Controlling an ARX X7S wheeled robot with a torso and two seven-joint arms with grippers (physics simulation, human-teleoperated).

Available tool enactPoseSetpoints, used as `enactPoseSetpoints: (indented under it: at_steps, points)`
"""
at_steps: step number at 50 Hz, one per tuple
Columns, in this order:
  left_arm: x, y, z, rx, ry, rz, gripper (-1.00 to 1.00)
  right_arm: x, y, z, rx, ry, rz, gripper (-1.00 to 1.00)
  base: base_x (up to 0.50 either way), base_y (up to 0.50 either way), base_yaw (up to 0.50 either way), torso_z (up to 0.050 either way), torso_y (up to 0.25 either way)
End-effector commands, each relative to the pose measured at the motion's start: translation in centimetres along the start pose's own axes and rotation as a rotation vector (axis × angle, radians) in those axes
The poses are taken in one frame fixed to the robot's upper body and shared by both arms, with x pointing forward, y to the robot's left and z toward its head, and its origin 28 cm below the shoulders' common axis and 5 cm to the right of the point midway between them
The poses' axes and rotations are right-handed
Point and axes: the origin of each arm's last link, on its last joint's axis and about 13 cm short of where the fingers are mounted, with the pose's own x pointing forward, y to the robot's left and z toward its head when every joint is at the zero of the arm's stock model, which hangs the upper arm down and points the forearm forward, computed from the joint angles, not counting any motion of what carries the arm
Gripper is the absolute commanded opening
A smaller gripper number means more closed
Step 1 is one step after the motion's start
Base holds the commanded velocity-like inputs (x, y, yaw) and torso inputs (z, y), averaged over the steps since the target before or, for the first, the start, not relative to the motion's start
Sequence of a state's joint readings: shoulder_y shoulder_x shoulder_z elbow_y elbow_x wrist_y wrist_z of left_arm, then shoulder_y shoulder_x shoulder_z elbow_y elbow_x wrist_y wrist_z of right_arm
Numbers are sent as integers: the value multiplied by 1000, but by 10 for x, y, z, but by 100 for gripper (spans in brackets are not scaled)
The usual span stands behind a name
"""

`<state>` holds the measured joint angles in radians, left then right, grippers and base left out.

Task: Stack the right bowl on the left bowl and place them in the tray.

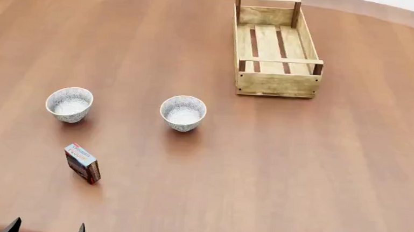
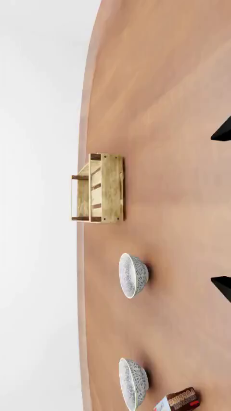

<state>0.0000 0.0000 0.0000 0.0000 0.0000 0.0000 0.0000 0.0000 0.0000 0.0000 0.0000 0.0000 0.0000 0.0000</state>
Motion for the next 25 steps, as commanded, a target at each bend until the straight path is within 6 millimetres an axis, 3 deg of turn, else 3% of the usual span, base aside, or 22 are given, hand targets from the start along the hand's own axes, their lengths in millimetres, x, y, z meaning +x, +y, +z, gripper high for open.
enactPoseSetpoints:
  at_steps: [1, 25]
  points:
    - [0, 0, 0, 2, 2, 1, 100, -1, 1, 0, 3, 1, 6, 100, 0, 0, 0, 0, 0]
    - [3, 0, -2, 5, 45, 4, 100, -1, 1, -1, 12, 8, 8, 100, 0, 0, 0, 0, 0]
